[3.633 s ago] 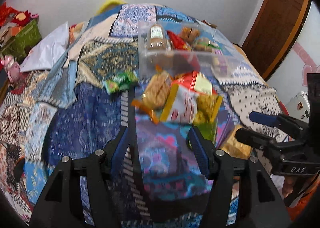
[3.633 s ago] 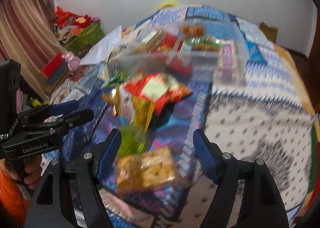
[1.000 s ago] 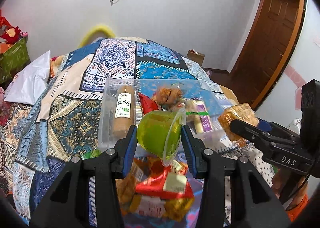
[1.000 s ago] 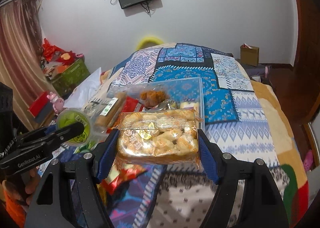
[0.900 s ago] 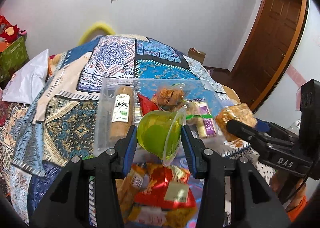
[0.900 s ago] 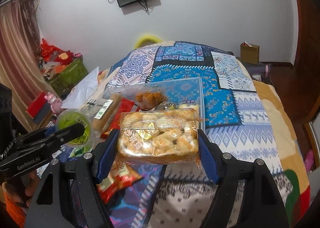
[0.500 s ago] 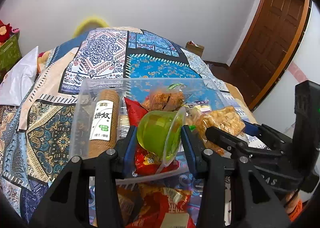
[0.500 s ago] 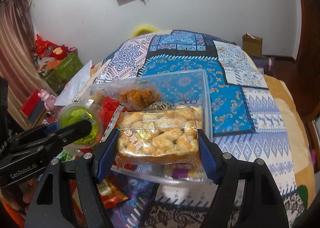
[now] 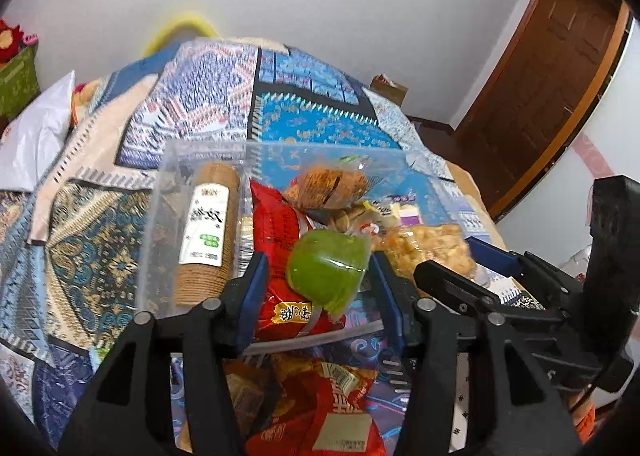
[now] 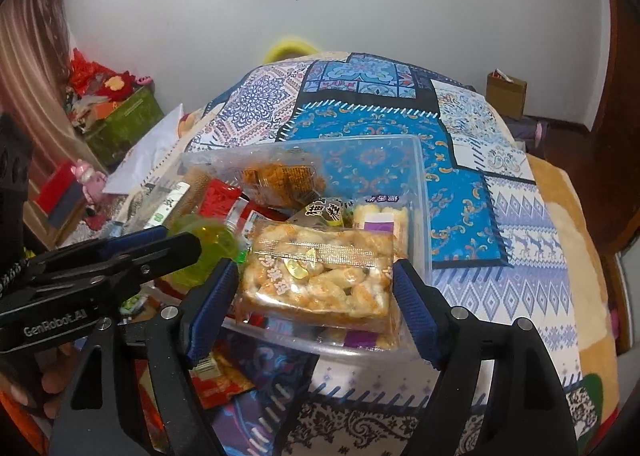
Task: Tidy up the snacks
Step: 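Carry the green cup and yellow pastry pack into the clear box, open both tools, then grasp the barcoded cake pack with left tool while right tool grasps yellow-white chip bag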
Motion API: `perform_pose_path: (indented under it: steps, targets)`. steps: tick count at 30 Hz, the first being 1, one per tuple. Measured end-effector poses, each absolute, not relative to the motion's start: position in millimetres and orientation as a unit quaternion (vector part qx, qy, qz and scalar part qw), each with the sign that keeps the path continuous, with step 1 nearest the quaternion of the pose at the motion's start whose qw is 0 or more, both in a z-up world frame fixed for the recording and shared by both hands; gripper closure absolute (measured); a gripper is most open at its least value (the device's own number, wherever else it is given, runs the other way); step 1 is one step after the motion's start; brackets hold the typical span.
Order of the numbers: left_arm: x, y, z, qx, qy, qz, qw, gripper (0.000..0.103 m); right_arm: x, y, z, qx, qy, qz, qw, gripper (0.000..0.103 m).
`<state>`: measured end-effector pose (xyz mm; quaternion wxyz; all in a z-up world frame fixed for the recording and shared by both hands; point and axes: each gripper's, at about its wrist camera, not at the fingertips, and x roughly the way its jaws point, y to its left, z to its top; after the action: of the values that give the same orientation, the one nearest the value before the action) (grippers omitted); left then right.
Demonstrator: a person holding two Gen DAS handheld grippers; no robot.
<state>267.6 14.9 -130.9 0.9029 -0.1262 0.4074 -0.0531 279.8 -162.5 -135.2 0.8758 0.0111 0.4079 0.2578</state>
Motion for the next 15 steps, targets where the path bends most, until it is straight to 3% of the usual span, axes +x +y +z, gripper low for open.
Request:
perform_pose_path:
  steps: [15]
  targets:
    - [200,39,-94,-0.094,0.380,-0.015,0.920,0.044,232,-159,-100,-0.001,0.376,0.276,0.884,0.027]
